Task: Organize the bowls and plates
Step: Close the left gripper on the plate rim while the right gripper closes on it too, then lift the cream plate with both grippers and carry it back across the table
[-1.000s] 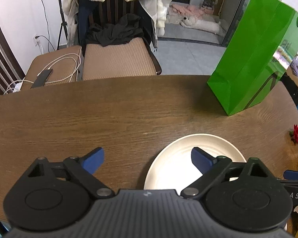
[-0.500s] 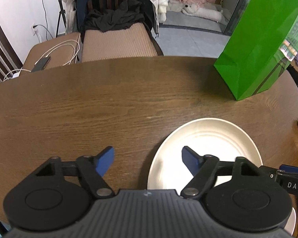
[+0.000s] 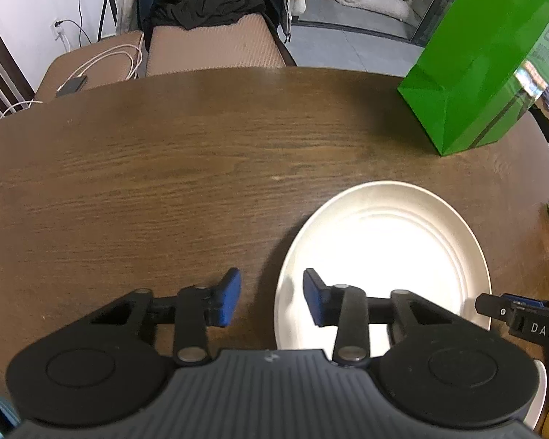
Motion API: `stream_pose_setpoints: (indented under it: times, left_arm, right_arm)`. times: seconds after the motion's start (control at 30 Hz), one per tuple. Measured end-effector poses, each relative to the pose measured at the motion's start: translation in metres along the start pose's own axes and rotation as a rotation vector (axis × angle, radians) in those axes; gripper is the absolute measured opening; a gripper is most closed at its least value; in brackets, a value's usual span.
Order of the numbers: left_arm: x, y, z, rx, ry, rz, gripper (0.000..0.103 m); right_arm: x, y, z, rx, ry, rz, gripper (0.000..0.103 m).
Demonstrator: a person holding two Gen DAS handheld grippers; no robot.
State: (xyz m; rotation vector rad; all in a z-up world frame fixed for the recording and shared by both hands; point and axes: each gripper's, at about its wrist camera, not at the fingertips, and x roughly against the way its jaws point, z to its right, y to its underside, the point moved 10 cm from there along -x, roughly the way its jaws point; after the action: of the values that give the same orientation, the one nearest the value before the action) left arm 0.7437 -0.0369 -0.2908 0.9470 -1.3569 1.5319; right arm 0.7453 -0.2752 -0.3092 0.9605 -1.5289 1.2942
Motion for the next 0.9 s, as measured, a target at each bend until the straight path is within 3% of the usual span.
stream_pose_setpoints:
  times: [0.1,0.3,0.43,0.6,0.9]
  left_arm:
    - [-0.003,0.002,0.0,0.004,0.008,-0.014,0.024]
    - [-0.004,0.004,0.0,0.003,0.02,-0.016,0.013]
    - [-0.005,0.005,0.001,-0.008,0.031,-0.021,0.007]
    - [-0.005,0.006,0.004,-0.02,0.025,-0.011,0.006]
    - [-0.004,0.006,0.007,-0.031,0.011,0.004,0.006]
  right_arm:
    - [0.0,0.003,-0.003,-0.003,-0.017,-0.003,0.03]
    - [0.0,0.003,-0.012,0.009,-0.037,-0.005,0.015]
    - [0.0,0.003,-0.014,0.008,-0.038,-0.005,0.012]
    - [-0.001,0.003,-0.014,0.006,-0.044,-0.005,0.006]
    - [-0.001,0.005,-0.021,0.03,-0.006,0.001,0.005]
